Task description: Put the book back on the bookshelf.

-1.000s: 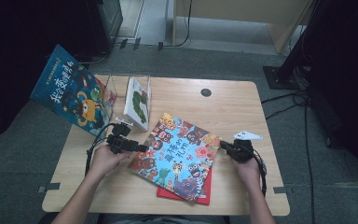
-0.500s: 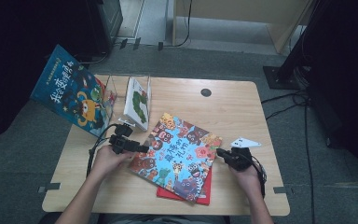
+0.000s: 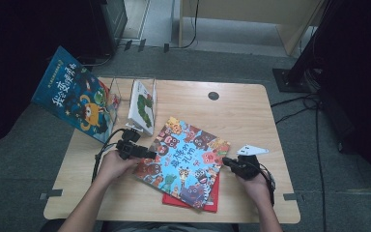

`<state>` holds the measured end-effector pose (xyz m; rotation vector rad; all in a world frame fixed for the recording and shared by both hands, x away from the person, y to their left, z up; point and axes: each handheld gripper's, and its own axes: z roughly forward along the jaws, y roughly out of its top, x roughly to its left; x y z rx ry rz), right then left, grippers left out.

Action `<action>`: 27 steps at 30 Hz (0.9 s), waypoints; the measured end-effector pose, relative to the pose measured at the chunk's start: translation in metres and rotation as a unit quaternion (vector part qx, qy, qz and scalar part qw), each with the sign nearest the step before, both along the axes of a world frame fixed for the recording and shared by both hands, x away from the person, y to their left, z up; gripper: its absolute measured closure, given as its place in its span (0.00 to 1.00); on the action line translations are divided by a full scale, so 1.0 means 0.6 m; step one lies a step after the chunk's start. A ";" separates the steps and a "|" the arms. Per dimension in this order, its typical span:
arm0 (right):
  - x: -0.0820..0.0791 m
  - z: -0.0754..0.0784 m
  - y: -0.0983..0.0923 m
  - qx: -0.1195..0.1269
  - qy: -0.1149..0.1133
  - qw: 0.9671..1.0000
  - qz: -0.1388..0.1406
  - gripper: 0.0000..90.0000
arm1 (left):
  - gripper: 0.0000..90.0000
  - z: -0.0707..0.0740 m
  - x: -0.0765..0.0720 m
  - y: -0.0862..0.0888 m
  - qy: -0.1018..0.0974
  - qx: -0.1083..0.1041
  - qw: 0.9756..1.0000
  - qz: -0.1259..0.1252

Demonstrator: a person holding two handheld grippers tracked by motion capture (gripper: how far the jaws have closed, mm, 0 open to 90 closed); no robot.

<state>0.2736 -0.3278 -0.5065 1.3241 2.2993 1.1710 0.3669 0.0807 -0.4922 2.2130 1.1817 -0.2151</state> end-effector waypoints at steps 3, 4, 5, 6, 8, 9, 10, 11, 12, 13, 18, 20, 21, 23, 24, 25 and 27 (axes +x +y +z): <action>-0.001 0.000 0.000 0.000 0.002 1.000 0.002 1.00 | 0.46 0.000 0.000 -0.001 0.003 -0.001 1.000 0.003; -0.002 0.000 0.000 -0.001 0.004 1.000 0.002 1.00 | 0.46 0.000 0.002 -0.001 0.008 -0.004 1.000 0.006; -0.002 0.000 0.000 -0.001 0.004 1.000 0.003 1.00 | 0.46 0.000 0.003 -0.001 0.012 -0.007 1.000 0.006; -0.003 0.000 0.001 0.000 0.004 1.000 0.004 1.00 | 0.46 0.000 0.004 -0.002 0.014 -0.008 1.000 0.006; -0.004 0.000 0.002 -0.002 0.006 1.000 0.007 1.00 | 0.46 0.000 0.004 -0.003 0.016 -0.008 1.000 0.003; -0.004 0.000 0.002 -0.002 0.005 1.000 0.007 1.00 | 0.44 0.000 0.005 -0.005 0.018 -0.010 1.000 0.002; -0.003 0.000 0.002 -0.001 0.004 1.000 0.007 1.00 | 0.43 0.000 0.005 -0.007 0.019 -0.009 1.000 -0.001; -0.003 -0.001 0.003 0.000 0.004 1.000 0.007 1.00 | 0.43 0.000 0.004 -0.009 0.017 -0.008 1.000 -0.007; -0.002 -0.001 0.003 0.000 0.002 1.000 0.007 1.00 | 0.43 0.001 0.003 -0.010 0.014 -0.003 1.000 -0.008; -0.001 -0.001 0.004 -0.001 0.001 1.000 0.006 1.00 | 0.43 0.001 0.003 -0.011 0.014 -0.003 1.000 -0.005; 0.001 -0.002 0.004 0.004 0.002 1.000 0.007 1.00 | 0.42 0.001 0.007 -0.010 0.026 -0.008 1.000 0.001; 0.004 -0.003 0.005 0.005 0.000 1.000 0.008 1.00 | 0.41 0.001 0.009 -0.010 0.027 -0.009 1.000 0.001; 0.006 -0.003 0.006 0.006 0.000 1.000 0.007 1.00 | 0.39 0.001 0.009 -0.011 0.027 -0.007 1.000 -0.001; 0.008 -0.004 0.008 0.008 -0.001 1.000 0.008 1.00 | 0.38 0.002 0.010 -0.011 0.027 -0.007 1.000 0.000; 0.009 -0.004 0.008 0.009 -0.001 1.000 0.009 1.00 | 0.37 0.002 0.011 -0.010 0.029 -0.008 1.000 0.001; 0.011 -0.005 0.008 0.011 -0.002 1.000 0.008 1.00 | 0.36 0.002 0.012 -0.010 0.028 -0.009 1.000 0.003; 0.013 -0.006 0.009 0.016 -0.003 1.000 0.008 1.00 | 0.35 0.002 0.011 -0.012 0.031 -0.009 0.999 0.012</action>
